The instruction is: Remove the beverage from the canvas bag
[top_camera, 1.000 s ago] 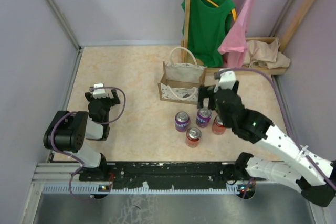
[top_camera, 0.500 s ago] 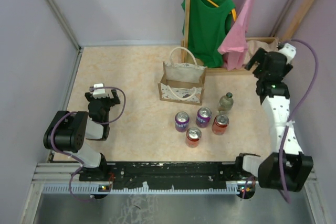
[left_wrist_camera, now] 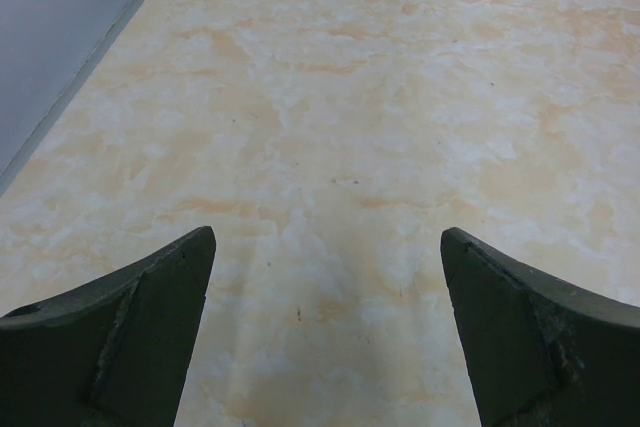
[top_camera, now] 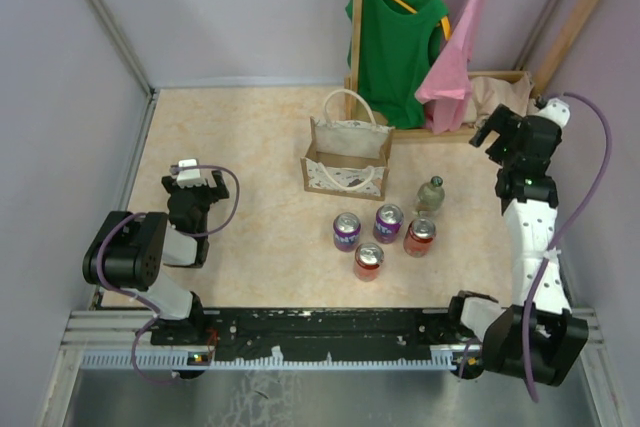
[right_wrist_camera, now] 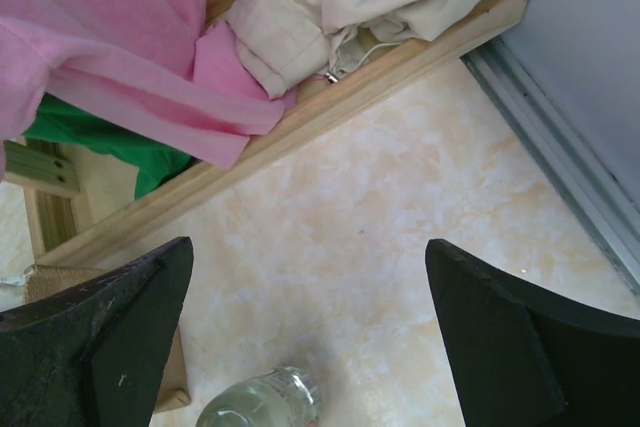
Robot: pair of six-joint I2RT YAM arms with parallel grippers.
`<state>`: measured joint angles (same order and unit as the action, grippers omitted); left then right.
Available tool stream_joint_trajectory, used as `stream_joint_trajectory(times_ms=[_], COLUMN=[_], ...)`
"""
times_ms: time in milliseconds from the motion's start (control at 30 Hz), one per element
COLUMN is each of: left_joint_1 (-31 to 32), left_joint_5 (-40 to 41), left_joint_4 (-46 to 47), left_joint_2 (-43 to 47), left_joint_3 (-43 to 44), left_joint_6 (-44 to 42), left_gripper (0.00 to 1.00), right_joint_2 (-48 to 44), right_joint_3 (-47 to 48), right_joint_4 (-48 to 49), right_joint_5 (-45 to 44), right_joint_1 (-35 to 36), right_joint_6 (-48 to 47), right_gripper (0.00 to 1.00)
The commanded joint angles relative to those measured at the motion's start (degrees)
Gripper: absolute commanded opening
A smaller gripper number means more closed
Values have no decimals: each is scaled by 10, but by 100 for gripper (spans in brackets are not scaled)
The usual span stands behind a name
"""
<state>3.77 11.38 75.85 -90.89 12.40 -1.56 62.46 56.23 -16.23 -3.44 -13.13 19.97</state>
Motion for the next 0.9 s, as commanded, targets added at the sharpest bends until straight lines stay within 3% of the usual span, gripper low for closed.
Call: stream_joint_trajectory(times_ms=[0, 267, 867], left_joint_1=[1, 1, 1], left_joint_5=[2, 2, 2], left_joint_4=[10, 10, 10], left_joint_2=[-4, -4, -3], left_joint_3=[-3, -3, -3], left_joint_6=[-3, -3, -3], left_gripper=[100, 100, 100], right_joint_2=[-53, -86, -89], right_joint_3=[-10, -16, -24], right_joint_4=[5, 3, 6], right_joint_5=[-40, -133, -174], right_joint_1=[1, 0, 1], right_joint_6=[-26, -25, -6], right_gripper=[99, 99, 99])
